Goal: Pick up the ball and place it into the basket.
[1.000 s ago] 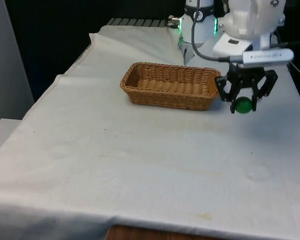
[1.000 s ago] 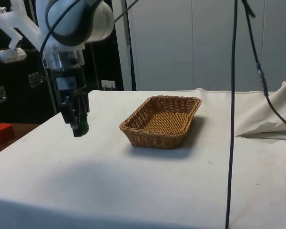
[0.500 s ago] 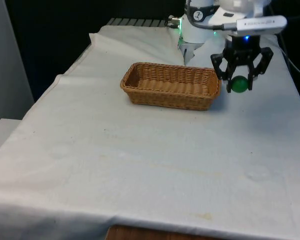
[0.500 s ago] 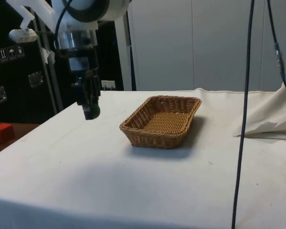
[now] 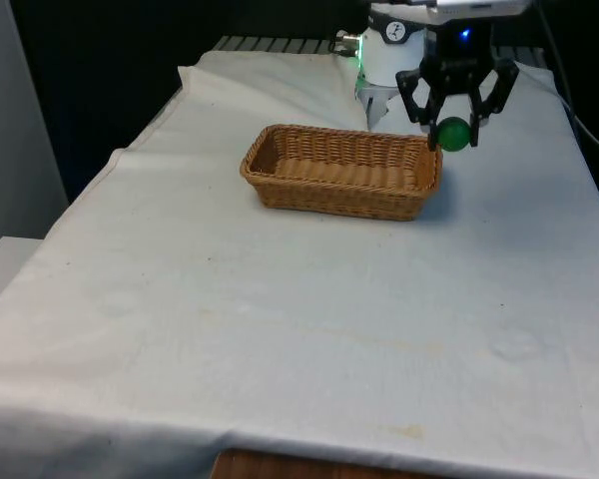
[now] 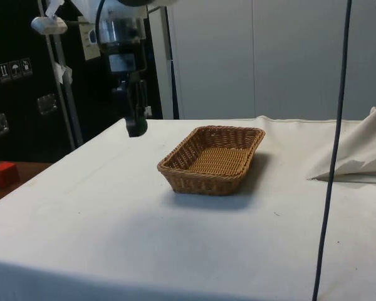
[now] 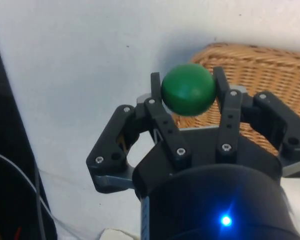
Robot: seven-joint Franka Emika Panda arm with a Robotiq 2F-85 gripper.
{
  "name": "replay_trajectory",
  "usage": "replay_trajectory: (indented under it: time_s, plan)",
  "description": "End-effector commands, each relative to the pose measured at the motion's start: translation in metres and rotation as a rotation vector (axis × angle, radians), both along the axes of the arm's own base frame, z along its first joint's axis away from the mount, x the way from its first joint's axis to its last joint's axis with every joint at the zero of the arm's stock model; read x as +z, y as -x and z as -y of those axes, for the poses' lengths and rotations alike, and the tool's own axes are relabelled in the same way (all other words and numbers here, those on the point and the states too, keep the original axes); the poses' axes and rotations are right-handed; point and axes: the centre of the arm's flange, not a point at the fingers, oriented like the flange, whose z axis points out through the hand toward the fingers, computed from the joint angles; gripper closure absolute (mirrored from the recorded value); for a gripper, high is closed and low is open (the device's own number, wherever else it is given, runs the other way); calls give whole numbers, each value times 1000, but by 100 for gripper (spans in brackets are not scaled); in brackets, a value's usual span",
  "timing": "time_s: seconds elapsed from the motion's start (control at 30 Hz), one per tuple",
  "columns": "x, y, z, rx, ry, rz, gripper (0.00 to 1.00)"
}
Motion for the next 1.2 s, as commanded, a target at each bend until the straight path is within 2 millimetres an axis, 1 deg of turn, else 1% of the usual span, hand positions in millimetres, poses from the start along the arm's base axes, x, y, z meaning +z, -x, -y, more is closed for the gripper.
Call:
replay_trajectory:
  time_s: [0.0, 0.03, 0.23, 0.3, 0.37, 0.63, 0.83, 0.87, 0.9, 1.0, 1.17]
  plan:
    - [2, 3, 5, -1, 9, 9, 99]
    - [0, 1, 2, -1, 3, -1, 99]
    - [9, 10, 19, -8, 26, 13, 99]
    - [8, 10, 18, -7, 21, 2, 99]
    - [10, 14, 26, -12, 36, 14, 99]
    - [9, 21, 38, -16, 55, 18, 99]
    - [5, 32, 47, -21, 65, 22, 99]
    - [2, 36, 49, -21, 67, 23, 99]
    - [3, 32, 46, -18, 57, 9, 99]
    - [-2, 42, 52, -24, 67, 26, 99]
    - [-13, 52, 54, -28, 66, 32, 99]
